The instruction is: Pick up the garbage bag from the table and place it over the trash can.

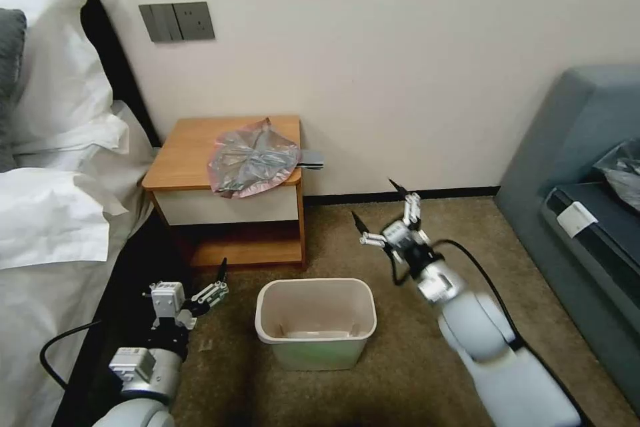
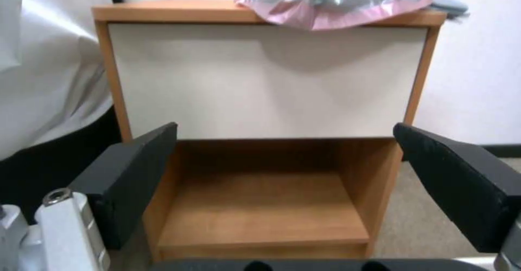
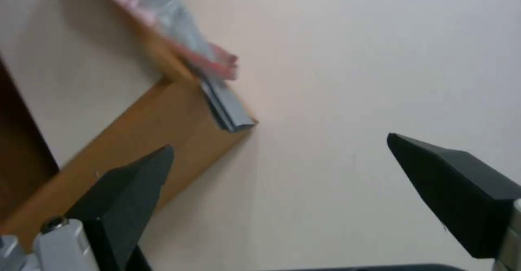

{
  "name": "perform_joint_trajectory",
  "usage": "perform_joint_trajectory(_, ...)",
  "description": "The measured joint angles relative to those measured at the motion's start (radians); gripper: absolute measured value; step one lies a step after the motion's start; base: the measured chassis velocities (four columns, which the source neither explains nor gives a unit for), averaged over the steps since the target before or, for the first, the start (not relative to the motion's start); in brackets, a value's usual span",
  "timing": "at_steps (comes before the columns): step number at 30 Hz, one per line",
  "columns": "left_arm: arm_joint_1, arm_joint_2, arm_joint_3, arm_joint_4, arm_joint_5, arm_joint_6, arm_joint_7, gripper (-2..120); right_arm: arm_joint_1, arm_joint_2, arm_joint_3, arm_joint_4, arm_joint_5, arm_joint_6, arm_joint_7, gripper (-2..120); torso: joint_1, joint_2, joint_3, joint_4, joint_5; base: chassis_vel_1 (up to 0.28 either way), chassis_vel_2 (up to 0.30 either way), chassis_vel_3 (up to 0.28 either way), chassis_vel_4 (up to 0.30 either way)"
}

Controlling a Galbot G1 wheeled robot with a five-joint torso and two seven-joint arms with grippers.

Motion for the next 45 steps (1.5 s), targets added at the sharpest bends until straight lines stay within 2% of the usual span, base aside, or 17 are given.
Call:
perform_joint_trajectory(1, 0.0, 0.0, 0.0, 0.0, 0.0, 0.0, 0.0, 99, 0.0, 0.0, 0.0, 0.0, 0.0, 0.0, 0.0, 100, 0.0, 0.0, 0.0, 0.0, 0.0, 0.0, 0.0, 0.0, 0.0)
perform_joint_trajectory(3, -0.003, -0.006, 0.001, 0.011, 0.01, -0.003, -0.003, 99, 0.086, 0.022, -0.029, -0.088, -0.087, 0.038, -0.007, 100, 0.0, 0.0, 0.0, -0.0004, -0.0005, 0.0, 0.0, 0.0, 0.0)
perform_joint_trajectory(4, -0.003, -0.006, 0.001, 0.011, 0.01, -0.003, -0.003, 99, 0.086, 0.022, -0.029, -0.088, -0.087, 0.038, -0.007, 100, 0.0, 0.0, 0.0, -0.0004, -0.0005, 0.0, 0.0, 0.0, 0.0)
perform_joint_trajectory(6, -0.006, -0.012, -0.001, 0.027, 0.022, -0.014, -0.004, 99, 0.188, 0.057, -0.06, -0.172, -0.164, 0.064, -0.012, 100, 0.0, 0.0, 0.0, 0.0, -0.0007, 0.0, 0.0, 0.0, 0.0)
perform_joint_trajectory(9, -0.011, -0.022, -0.005, 0.04, 0.024, -0.019, -0.005, 99, 0.263, 0.086, -0.086, -0.242, -0.223, 0.082, -0.016, 100, 0.0, 0.0, 0.0, -0.0002, -0.0003, 0.0, 0.0, 0.0, 0.0)
perform_joint_trajectory(13, -0.018, -0.034, -0.01, 0.052, 0.024, -0.023, -0.006, 99, 0.338, 0.111, -0.12, -0.319, -0.248, 0.09, -0.012, 100, 0.0, 0.0, 0.0, -0.0002, -0.0007, 0.0, 0.0, 0.0, 0.0)
perform_joint_trajectory(15, -0.026, -0.046, -0.018, 0.066, 0.028, -0.028, -0.007, 99, 0.4, 0.148, -0.139, -0.403, -0.288, 0.112, -0.005, 100, 0.0, 0.0, 0.0, 0.0, -0.0002, 0.0, 0.0, 0.0, 0.0)
perform_joint_trajectory(23, -0.036, -0.065, -0.034, 0.077, 0.029, -0.034, -0.013, 97, 0.497, 0.224, -0.151, -0.579, -0.367, 0.176, 0.017, 100, 0.0, 0.0, 0.0, -0.0001, -0.0004, 0.0, 0.0, 0.0, 0.0)
perform_joint_trajectory(27, -0.039, -0.064, -0.046, 0.08, 0.024, -0.036, -0.017, 97, 0.52, 0.243, -0.151, -0.613, -0.381, 0.185, 0.018, 99, 0.0, 0.0, 0.0, -0.0002, -0.0004, 0.0, 0.0, 0.0, 0.0)
perform_joint_trajectory(30, -0.039, -0.064, -0.052, 0.081, 0.02, -0.038, -0.019, 97, 0.529, 0.246, -0.151, -0.626, -0.385, 0.192, 0.012, 92, 0.0, 0.0, 0.0, -0.0001, -0.0004, 0.0, 0.0, 0.0, 0.0)
perform_joint_trajectory(33, -0.037, -0.065, -0.056, 0.081, 0.016, -0.04, -0.02, 97, 0.533, 0.235, -0.151, -0.63, -0.382, 0.193, 0.002, 78, 0.0, 0.0, 0.0, -0.0003, -0.0004, 0.0, 0.0, 0.0, 0.0)
perform_joint_trajectory(34, -0.037, -0.065, -0.056, 0.081, 0.016, -0.04, -0.02, 97, 0.533, 0.235, -0.151, -0.63, -0.382, 0.193, 0.002, 78, 0.0, 0.0, 0.0, -0.0003, -0.0004, 0.0, 0.0, 0.0, 0.0)
perform_joint_trajectory(37, -0.037, -0.065, -0.057, 0.081, 0.016, -0.044, -0.023, 97, 0.534, 0.223, -0.153, -0.63, -0.372, 0.191, -0.005, 63, 0.0, 0.0, 0.0, -0.0003, -0.0004, 0.0, 0.0, 0.0, 0.0)
perform_joint_trajectory(41, -0.037, -0.065, -0.057, 0.081, 0.016, -0.046, -0.023, 97, 0.531, 0.222, -0.153, -0.628, -0.368, 0.189, -0.006, 54, 0.0, 0.0, 0.0, -0.0002, -0.0004, 0.0, 0.0, 0.0, 0.0)
perform_joint_trajectory(43, -0.036, -0.065, -0.057, 0.081, 0.016, -0.046, -0.024, 97, 0.525, 0.222, -0.152, -0.625, -0.364, 0.186, -0.006, 43, 0.0, 0.0, 0.0, -0.0003, -0.0003, 0.0, 0.0, 0.0, 0.0)
perform_joint_trajectory(44, -0.036, -0.065, -0.057, 0.081, 0.016, -0.046, -0.024, 97, 0.525, 0.222, -0.152, -0.625, -0.364, 0.186, -0.006, 43, 0.0, 0.0, 0.0, -0.0003, -0.0003, 0.0, 0.0, 0.0, 0.0)
perform_joint_trajectory(45, -0.035, -0.064, -0.057, 0.081, 0.016, -0.047, -0.025, 97, 0.524, 0.222, -0.152, -0.624, -0.364, 0.184, -0.006, 37, 0.0, 0.0, 0.0, -0.0003, -0.0003, 0.0, 0.0, 0.0, 0.0)
